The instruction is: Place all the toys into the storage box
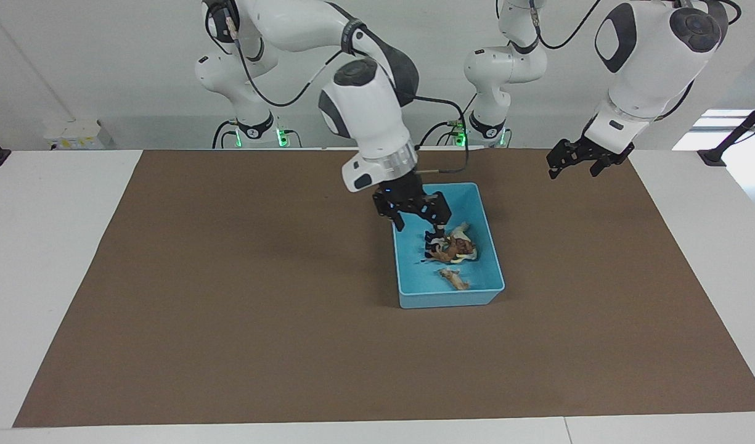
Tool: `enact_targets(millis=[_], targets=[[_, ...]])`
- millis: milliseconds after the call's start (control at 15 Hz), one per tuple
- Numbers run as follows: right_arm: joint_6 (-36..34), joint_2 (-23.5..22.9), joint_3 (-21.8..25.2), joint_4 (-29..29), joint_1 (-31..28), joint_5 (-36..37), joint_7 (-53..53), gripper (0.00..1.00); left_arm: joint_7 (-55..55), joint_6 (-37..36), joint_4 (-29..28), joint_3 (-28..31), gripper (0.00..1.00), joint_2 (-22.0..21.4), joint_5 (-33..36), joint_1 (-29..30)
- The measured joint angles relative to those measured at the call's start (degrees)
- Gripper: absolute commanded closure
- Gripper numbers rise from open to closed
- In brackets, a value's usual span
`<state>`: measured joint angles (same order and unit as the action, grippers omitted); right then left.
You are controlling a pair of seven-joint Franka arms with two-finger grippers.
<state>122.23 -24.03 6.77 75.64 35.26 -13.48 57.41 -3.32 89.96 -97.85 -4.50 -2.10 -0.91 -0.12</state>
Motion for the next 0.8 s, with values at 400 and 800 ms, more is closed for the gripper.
enact_targets(millis=[400,800], targets=[[-8.44,5.15,0.42,3.67,-18.19,3.55,-38.33,0.00,0.01,-2.05,1.98,-2.39,0.00,-0.15,-0.01,-0.18],[-25.28,9.23,0.58,5.95,-30.21,9.81,-54.47,0.00,-0.01,-2.20,1.87,-2.81,0.00,-0.15,-0.01,-0.22]])
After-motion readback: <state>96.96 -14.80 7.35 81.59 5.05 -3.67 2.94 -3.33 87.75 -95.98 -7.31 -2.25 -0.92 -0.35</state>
